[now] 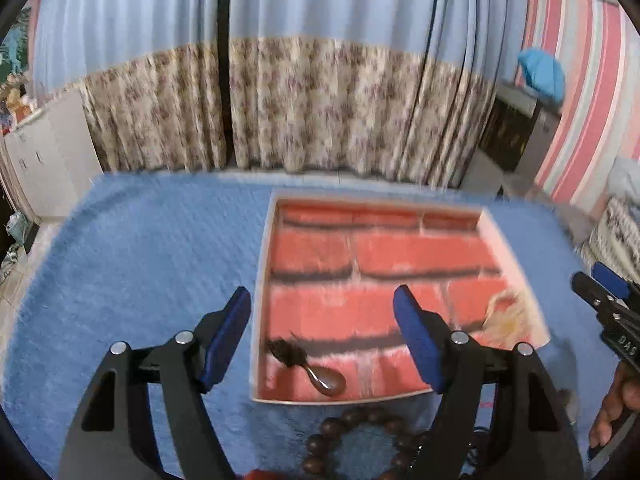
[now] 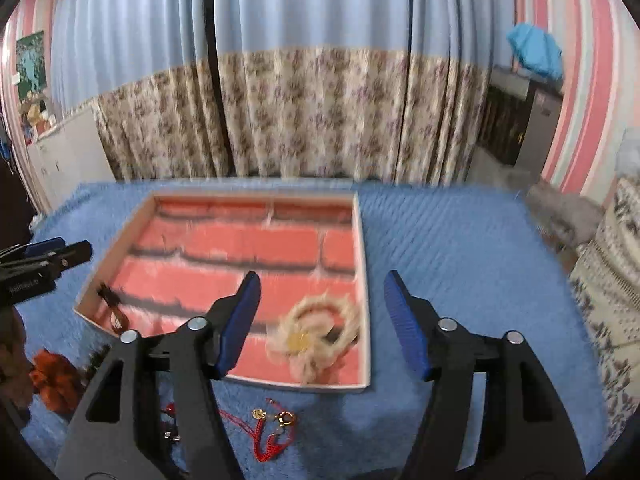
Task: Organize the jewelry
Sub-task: 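Withdraw both open tools from the tray back over the bed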
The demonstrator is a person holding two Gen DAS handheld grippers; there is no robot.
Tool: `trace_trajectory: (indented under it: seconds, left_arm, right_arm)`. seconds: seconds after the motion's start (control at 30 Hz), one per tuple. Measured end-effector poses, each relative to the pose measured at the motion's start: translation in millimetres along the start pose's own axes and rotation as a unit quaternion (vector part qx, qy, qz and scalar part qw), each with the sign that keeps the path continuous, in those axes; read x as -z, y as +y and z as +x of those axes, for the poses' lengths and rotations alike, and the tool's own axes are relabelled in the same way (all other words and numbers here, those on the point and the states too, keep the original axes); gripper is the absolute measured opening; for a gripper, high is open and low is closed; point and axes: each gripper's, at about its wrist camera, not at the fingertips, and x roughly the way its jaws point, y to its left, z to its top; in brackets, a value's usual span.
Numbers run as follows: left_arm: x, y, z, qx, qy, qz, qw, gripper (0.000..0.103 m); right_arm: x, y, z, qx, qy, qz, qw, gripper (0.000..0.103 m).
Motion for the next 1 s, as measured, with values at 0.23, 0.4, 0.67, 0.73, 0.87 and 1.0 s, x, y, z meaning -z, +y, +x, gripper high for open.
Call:
trace_trajectory:
  seconds: [0.23,0.4,0.67,0.73,0.87,1.0]
  left_arm:
    - [19,38,-94,-0.043,-0.072,0.034,0.9959,0.081]
    - [84,59,-133,-0.063,-0.112,0.035,0.9911,0.081]
    - [180,51,-142,-0.073,-0.118,0.036,0.9897,0.081]
    - [191,45,-141,-0.069,-0.111,0.041,0.9906,0.081]
    - [209,42,-141,-0.072,-0.116,0.037,0.9899,0.081]
    - [219,44,-135,-0.091,-0.119,0.029,0.9883,0.081]
  right_arm:
    - [14,-20,-93,0.015,-0.058,-0.023,0.998,0.077]
    - [71,-35,-133,-0.002,-0.092,0.016,0.996,0.079]
    - [151,-22,-138,-0.003,-0.069,0.033,0.997,0.079]
    - [159,-19,-134,-0.004,-0.062,0.036,0.997,0.079]
    - [177,-13,-133,-0.002,-0.073,0.037,0.997,0.079]
    - [193,-6,-129,-0.012,-0.066,0.033,0.997,0.079]
